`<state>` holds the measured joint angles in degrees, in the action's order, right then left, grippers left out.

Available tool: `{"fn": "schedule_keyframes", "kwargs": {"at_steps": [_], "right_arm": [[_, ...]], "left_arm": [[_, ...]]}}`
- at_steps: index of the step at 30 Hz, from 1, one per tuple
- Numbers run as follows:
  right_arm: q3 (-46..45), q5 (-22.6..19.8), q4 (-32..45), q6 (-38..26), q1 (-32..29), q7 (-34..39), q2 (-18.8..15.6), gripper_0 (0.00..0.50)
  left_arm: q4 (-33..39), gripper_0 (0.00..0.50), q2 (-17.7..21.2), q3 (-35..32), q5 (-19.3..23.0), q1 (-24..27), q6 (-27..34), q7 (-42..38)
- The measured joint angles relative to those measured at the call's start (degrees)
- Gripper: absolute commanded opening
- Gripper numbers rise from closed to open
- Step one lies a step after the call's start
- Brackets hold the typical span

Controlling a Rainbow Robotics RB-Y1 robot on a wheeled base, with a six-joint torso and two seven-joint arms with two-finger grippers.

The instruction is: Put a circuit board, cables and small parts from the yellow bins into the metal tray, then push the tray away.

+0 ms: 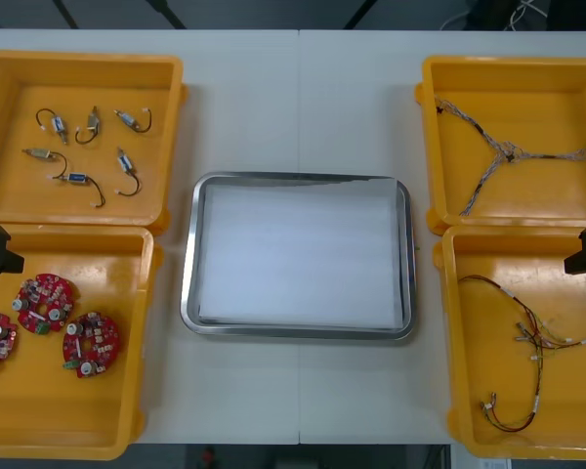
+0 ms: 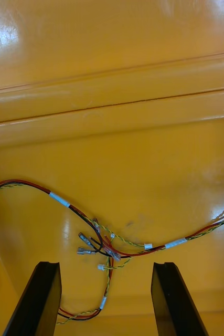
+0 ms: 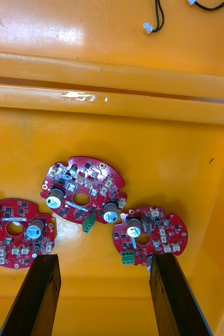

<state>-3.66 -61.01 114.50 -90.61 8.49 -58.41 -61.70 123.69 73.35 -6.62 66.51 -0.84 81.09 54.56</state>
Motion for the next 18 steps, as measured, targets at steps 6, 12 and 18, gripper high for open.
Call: {"fn": "schedule_keyframes", "kwargs": {"at_steps": [6,12,18], "right_arm": [[0.00,0.00,0.00,0.00,0.00,0.00,0.00,0.500],[0.00,0.00,0.00,0.00,0.00,0.00,0.00,0.500],[0.00,0.00,0.00,0.00,0.00,0.00,0.00,0.500]], "left_arm": [[0.00,0.500,0.00,0.00,0.00,0.00,0.00,0.00],[0.00,0.500,0.00,0.00,0.00,0.00,0.00,0.00],[0.00,0.500,0.00,0.00,0.00,0.00,0.00,0.00]]}}
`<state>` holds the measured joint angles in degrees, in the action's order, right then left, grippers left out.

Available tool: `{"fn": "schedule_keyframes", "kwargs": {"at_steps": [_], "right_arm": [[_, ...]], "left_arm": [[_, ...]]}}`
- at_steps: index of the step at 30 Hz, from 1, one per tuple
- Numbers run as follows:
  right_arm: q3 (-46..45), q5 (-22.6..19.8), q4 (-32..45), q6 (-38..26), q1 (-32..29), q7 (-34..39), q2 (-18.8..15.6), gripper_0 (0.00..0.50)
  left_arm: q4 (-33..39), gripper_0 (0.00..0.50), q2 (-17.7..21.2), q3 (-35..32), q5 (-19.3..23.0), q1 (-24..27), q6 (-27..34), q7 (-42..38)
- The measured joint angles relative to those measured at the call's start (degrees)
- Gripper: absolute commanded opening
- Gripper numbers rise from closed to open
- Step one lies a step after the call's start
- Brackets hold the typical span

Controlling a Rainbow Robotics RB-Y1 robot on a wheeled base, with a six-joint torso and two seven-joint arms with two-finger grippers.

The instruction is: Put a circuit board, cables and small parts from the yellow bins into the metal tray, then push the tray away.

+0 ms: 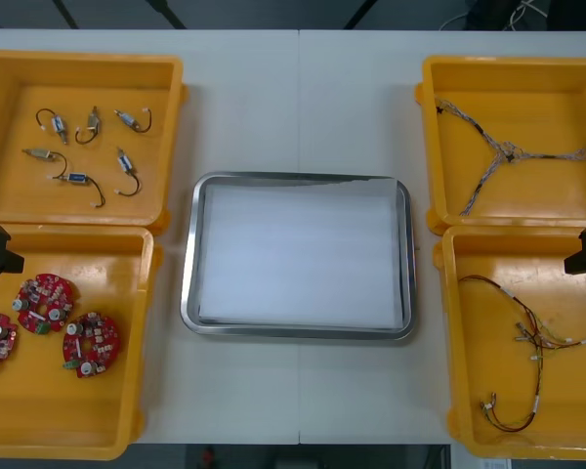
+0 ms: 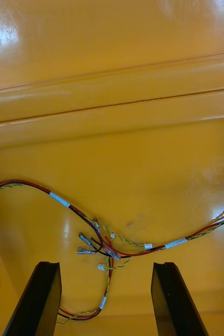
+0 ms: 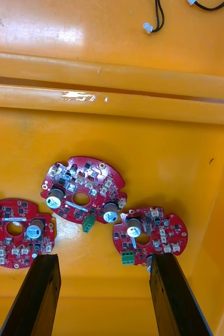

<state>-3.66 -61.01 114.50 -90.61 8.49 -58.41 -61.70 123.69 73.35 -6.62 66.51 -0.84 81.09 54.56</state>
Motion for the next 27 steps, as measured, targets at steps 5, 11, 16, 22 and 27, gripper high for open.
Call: {"fn": "schedule_keyframes", "kwargs": {"at_steps": [5,11,16,22,27], "right_arm": [[0.00,0.00,0.00,0.00,0.00,0.00,0.00,0.500],[0.00,0.00,0.00,0.00,0.00,0.00,0.00,0.500],[0.00,0.00,0.00,0.00,0.00,0.00,0.00,0.500],[0.00,0.00,0.00,0.00,0.00,0.00,0.00,0.500],[0.00,0.00,0.00,0.00,0.00,0.00,0.00,0.500]], "left_arm": [[0.00,0.500,0.00,0.00,0.00,0.00,0.00,0.00],[0.00,0.500,0.00,0.00,0.00,0.00,0.00,0.00],[0.00,0.500,0.00,0.00,0.00,0.00,0.00,0.00],[0.00,0.500,0.00,0.00,0.00,0.00,0.00,0.00],[0.00,0.500,0.00,0.00,0.00,0.00,0.00,0.00]]}}
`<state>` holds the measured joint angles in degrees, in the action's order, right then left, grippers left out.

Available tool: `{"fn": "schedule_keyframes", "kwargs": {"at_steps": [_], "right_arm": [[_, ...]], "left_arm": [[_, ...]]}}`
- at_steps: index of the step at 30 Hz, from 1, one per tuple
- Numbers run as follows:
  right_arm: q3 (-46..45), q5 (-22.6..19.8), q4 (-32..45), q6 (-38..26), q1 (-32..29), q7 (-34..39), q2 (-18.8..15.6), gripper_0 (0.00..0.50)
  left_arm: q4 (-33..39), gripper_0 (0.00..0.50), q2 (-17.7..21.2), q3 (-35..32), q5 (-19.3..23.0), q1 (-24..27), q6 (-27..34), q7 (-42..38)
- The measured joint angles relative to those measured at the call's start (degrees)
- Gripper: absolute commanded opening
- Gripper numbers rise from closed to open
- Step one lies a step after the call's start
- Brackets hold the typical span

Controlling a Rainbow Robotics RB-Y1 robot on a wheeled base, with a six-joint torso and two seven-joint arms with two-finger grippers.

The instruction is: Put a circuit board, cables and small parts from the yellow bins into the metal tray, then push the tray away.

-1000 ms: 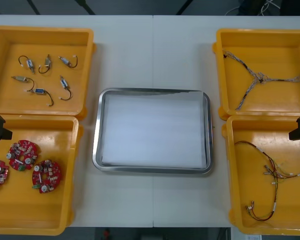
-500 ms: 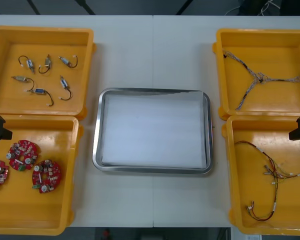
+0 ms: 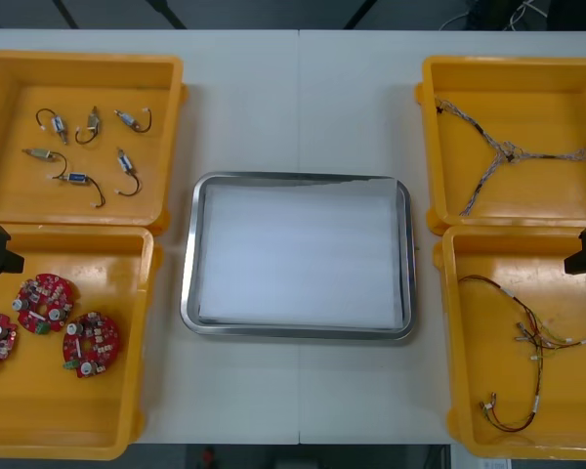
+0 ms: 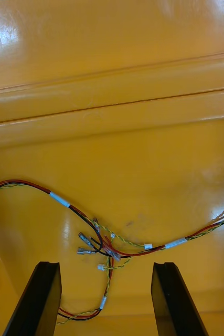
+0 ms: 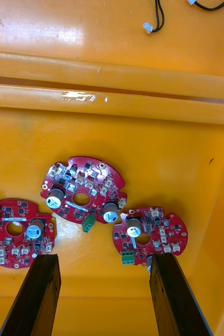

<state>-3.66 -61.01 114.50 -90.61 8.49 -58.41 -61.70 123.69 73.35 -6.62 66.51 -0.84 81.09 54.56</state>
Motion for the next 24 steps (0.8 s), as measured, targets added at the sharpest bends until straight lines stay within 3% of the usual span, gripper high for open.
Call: {"fn": "schedule_keyframes", "kwargs": {"at_steps": [24], "right_arm": [[0.00,0.00,0.00,0.00,0.00,0.00,0.00,0.500]], "left_arm": [[0.00,0.500,0.00,0.00,0.00,0.00,0.00,0.00]]}}
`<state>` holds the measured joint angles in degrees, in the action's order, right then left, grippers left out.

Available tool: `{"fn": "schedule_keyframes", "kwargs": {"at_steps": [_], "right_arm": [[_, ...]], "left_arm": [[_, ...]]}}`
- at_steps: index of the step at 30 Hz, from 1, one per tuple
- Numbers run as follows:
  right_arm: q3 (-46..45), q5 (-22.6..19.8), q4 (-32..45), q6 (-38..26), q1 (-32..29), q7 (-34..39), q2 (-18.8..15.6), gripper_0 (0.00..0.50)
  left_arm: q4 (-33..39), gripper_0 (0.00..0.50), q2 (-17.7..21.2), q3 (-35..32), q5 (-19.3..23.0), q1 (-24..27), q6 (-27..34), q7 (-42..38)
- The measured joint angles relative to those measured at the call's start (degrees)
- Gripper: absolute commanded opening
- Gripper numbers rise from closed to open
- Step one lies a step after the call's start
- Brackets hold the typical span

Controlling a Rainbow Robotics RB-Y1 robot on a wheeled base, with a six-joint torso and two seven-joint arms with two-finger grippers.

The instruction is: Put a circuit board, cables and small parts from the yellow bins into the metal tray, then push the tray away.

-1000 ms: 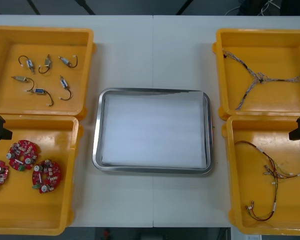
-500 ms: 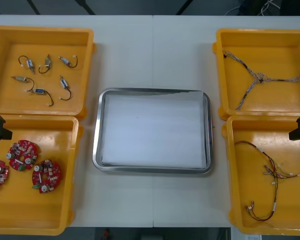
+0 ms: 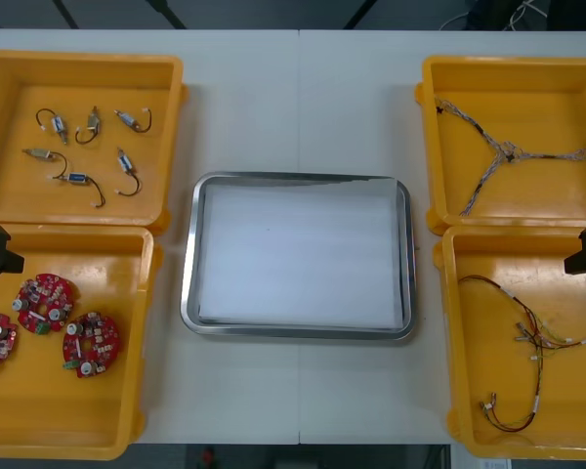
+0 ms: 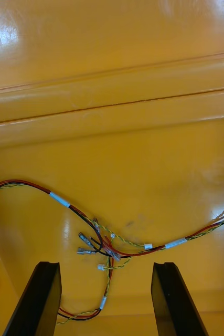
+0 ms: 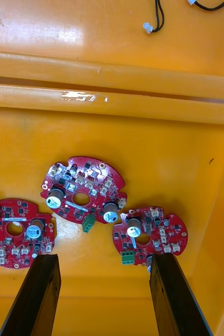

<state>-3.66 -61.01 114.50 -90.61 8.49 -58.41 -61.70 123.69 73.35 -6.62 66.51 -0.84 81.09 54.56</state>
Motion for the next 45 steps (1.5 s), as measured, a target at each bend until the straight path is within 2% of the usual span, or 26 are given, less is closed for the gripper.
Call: {"fn": "schedule_keyframes", "kwargs": {"at_steps": [11,19,21,25,30,36,41,45], "right_arm": [[0.01,-0.14,-0.26,0.05,-1.66,0.00,-0.19,0.500],[0.01,-4.82,-0.28,0.36,-2.16,-1.74,-4.34,0.500],[0.01,-4.83,-0.28,0.36,-2.20,-6.45,-5.01,0.500],[0.01,-4.81,-0.28,0.36,-2.39,-20.34,-5.48,0.500],[0.01,-4.74,-0.29,0.49,-3.02,-28.70,-6.01,0.500],[0.01,-4.73,-0.30,3.76,-5.24,-54.15,-6.88,0.500],[0.01,-4.74,-1.37,5.64,-7.16,-61.69,-7.26,0.500],[0.01,-4.98,-4.08,7.77,-7.61,-80.08,-7.27,0.500]], "left_arm": [[0.02,0.500,0.00,0.01,0.02,-0.19,0.00,0.00],[0.01,0.500,1.16,-1.36,4.71,-1.35,-0.90,0.00],[0.00,0.500,1.27,-1.87,4.81,-1.78,-0.91,0.00],[-0.04,0.500,1.50,-2.22,4.81,-2.29,-1.32,0.15],[-0.17,0.500,1.74,-4.57,4.81,-5.62,-4.37,1.18],[-1.11,0.500,2.28,-6.94,4.81,-9.16,-5.20,8.70],[-1.41,0.500,2.38,-8.55,4.39,-11.72,-5.95,11.30],[-1.56,0.500,2.42,-8.96,3.24,-13.99,-7.90,11.30]]}}
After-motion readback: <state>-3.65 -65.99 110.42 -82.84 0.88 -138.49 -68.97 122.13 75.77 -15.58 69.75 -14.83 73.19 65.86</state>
